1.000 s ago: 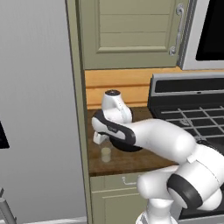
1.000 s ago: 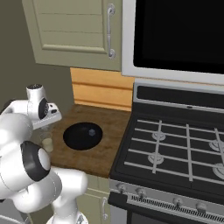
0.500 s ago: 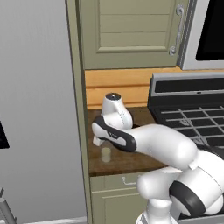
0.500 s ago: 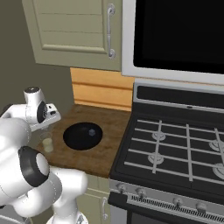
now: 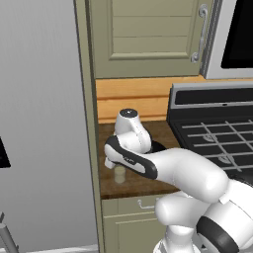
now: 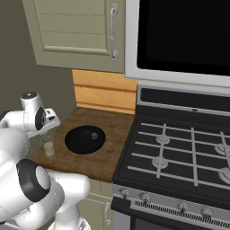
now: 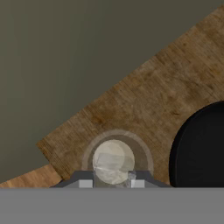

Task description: Grab a lemon wedge from the fridge and one ice cube from the ice bowl, and put them in the glass of lemonade.

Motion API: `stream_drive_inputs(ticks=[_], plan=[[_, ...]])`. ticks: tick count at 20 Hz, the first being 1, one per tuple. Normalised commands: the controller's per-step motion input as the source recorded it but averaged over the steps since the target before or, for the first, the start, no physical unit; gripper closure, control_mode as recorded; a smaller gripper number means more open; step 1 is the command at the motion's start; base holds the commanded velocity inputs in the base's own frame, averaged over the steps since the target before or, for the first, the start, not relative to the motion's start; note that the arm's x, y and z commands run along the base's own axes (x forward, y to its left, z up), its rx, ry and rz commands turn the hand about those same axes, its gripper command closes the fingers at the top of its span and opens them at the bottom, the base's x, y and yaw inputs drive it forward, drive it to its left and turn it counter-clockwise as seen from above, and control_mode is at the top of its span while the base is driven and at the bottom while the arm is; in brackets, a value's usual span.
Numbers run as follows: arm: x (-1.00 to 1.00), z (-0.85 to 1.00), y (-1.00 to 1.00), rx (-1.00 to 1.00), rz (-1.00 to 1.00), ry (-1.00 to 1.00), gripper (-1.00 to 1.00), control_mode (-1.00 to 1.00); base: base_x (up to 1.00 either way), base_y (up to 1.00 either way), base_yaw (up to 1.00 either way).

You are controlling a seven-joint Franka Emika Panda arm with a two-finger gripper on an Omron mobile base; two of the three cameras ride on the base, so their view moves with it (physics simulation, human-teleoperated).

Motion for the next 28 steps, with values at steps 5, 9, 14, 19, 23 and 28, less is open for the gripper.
stream_drive_inputs(ticks=[5, 9, 14, 19, 23, 28], plan=[[0.07, 0.00, -0.14, 0.00, 0.00, 0.00, 1.00, -1.00, 0.00, 0.00, 0.00], [0.02, 0.00, 0.00, 0.00, 0.00, 0.00, 1.00, -1.00, 0.00, 0.00, 0.00], [0.00, 0.00, 0.00, 0.00, 0.00, 0.00, -1.00, -1.00, 0.00, 0.00, 0.00], [0.00, 0.00, 0.00, 0.00, 0.00, 0.00, -1.00, -1.00, 0.00, 0.00, 0.00], [0.00, 0.00, 0.00, 0.00, 0.00, 0.00, -1.00, -1.00, 0.00, 0.00, 0.00], [-0.15, 0.00, -0.09, 0.00, 0.00, 0.00, -1.00, -1.00, 0.00, 0.00, 0.00]])
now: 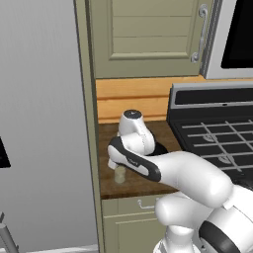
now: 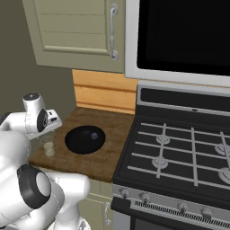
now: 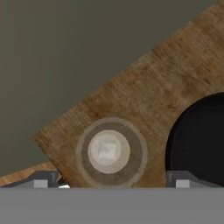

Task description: Grab a lemon wedge from the fridge and one ice cube from the ice bowl, and put them in the glass of lemonade.

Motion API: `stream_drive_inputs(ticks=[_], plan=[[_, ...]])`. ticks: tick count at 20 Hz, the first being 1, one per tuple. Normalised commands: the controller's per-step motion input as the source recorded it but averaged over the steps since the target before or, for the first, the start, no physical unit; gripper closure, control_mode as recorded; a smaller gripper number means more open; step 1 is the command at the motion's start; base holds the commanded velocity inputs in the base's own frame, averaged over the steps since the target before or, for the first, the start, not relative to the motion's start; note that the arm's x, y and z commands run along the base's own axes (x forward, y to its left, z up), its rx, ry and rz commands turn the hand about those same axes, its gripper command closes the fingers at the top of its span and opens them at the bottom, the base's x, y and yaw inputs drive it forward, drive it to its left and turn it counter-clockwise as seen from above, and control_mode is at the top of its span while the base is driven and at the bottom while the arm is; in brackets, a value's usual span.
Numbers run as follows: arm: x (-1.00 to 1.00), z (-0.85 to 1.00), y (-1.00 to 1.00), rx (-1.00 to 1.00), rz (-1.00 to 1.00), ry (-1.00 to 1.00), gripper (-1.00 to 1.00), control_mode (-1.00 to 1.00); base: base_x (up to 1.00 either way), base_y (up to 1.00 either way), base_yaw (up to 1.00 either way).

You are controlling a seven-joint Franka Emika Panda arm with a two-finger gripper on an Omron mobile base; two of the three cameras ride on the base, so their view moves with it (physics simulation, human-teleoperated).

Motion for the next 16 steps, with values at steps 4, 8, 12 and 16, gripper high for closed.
stream_drive_inputs(ticks=[4, 8, 12, 16], plan=[[-0.12, 0.00, -0.31, 0.01, -0.03, 0.00, -1.00, -1.00, 0.00, 0.00, 0.00], [0.00, 0.01, -0.40, 0.01, -0.04, 0.00, -1.00, -1.00, 0.00, 0.00, 0.00], [-0.04, 0.01, -0.73, 0.12, -0.08, 0.00, -1.00, -1.00, 0.00, 0.00, 0.00], [-0.11, 0.12, -0.74, 0.03, -0.35, 0.00, -1.00, -1.00, 0.00, 0.00, 0.00]])
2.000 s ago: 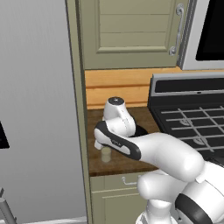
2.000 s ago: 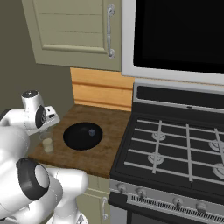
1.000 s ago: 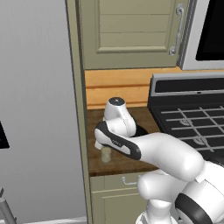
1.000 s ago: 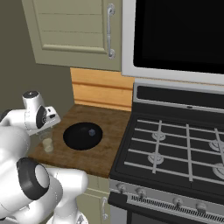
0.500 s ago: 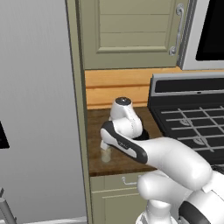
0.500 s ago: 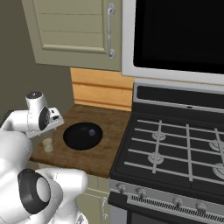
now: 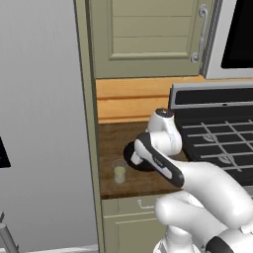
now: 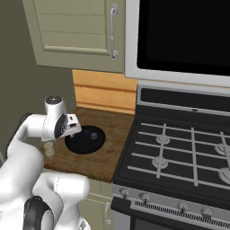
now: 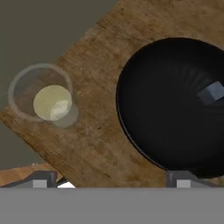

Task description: Grab a lemon wedge from the fridge and one ice cube from the ice bowl, and put them in the glass of lemonade.

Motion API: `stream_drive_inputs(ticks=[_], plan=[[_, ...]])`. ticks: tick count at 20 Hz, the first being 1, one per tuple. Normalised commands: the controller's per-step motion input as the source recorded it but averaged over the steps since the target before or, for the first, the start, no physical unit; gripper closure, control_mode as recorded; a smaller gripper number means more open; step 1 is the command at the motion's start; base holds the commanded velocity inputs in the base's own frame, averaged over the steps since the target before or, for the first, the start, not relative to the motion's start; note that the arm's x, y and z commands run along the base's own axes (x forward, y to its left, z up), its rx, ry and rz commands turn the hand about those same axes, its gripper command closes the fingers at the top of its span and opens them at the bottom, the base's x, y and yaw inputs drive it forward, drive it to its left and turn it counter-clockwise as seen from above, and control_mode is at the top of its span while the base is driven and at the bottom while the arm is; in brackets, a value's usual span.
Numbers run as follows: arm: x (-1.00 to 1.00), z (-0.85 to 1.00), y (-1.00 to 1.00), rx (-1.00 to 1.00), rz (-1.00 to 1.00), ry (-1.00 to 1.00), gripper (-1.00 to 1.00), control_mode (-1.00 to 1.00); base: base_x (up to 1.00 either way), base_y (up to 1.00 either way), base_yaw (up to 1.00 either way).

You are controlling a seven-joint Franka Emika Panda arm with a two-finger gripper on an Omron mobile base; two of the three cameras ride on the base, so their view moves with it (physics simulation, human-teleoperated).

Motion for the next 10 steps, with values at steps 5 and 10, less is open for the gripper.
stream_drive_inputs(ticks=[5, 10], plan=[[-0.10, 0.46, -0.65, 0.00, -0.62, 0.01, -1.00, -1.00, 0.00, 0.00, 0.00], [-0.06, 0.57, -0.39, 0.00, -0.49, 0.01, -1.00, -1.00, 0.00, 0.00, 0.00]])
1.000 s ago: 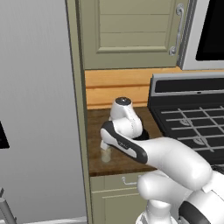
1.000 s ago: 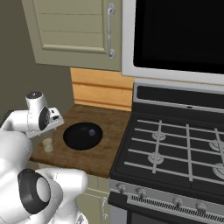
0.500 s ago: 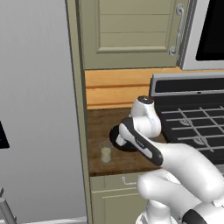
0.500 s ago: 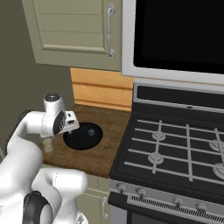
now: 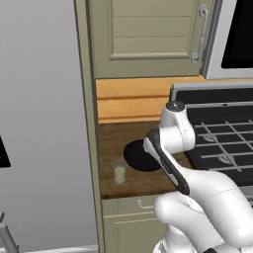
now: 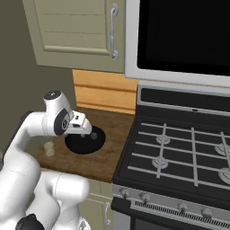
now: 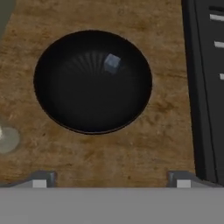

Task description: Grab a lemon wedge from the fridge and one ice cube from the ice bowl, and put them in the glass of lemonade.

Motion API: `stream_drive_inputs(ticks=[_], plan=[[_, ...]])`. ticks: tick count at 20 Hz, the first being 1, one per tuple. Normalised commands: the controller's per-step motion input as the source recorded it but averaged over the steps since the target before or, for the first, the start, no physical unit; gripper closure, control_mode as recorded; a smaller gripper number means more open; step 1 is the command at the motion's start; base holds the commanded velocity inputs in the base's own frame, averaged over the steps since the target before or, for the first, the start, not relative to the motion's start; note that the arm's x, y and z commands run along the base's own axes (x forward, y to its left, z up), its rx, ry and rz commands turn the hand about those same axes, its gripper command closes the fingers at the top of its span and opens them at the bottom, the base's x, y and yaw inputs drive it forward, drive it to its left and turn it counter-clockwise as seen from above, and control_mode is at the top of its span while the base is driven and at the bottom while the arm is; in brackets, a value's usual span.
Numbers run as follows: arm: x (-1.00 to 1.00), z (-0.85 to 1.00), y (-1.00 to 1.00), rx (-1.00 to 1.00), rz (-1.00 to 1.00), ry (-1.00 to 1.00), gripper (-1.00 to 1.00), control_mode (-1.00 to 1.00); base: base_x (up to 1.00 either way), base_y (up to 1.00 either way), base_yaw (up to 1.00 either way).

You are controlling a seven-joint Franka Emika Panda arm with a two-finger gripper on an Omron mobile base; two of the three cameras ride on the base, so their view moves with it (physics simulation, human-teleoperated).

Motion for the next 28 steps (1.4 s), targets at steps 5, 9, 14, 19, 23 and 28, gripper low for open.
stream_drive_inputs(ticks=[5, 9, 14, 19, 23, 28], plan=[[-0.85, 0.12, -0.44, 0.16, -0.23, -0.13, -1.00, -1.00, 0.00, 0.00, 0.00], [-0.76, 0.19, -0.16, 0.15, -0.03, -0.25, -1.00, -1.00, 0.00, 0.00, 0.00], [-0.04, 0.03, 0.00, 0.00, 0.00, -0.04, -1.00, -1.00, 0.00, 0.00, 0.00], [0.00, 0.00, 0.00, 0.00, 0.00, 0.00, -1.00, -1.00, 0.00, 0.00, 0.00], [-0.07, 0.00, 0.00, 0.00, 0.00, 0.00, -1.00, 1.00, -0.67, 0.00, 0.00], [0.00, 0.00, 0.00, 0.00, 0.00, 0.00, -1.00, 1.00, -1.00, 0.18, -0.06]])
